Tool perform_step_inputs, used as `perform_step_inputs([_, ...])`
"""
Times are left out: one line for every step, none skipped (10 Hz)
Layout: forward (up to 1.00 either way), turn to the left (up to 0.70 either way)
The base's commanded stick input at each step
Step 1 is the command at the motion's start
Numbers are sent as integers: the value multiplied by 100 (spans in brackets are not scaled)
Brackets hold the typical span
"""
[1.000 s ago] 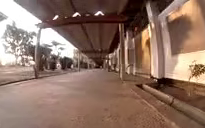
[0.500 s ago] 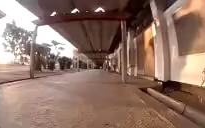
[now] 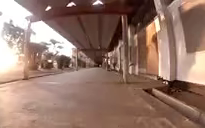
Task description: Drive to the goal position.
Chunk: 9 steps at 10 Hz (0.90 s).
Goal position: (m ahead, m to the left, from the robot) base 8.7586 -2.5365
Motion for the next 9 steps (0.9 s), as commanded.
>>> perform_step_inputs([70,0])
perform_step_inputs([70,0])
perform_step_inputs([70,0])
perform_step_inputs([70,0])
perform_step_inputs([70,0])
perform_step_inputs([70,0])
perform_step_inputs([70,0])
perform_step_inputs([70,0])
perform_step_inputs([70,0])
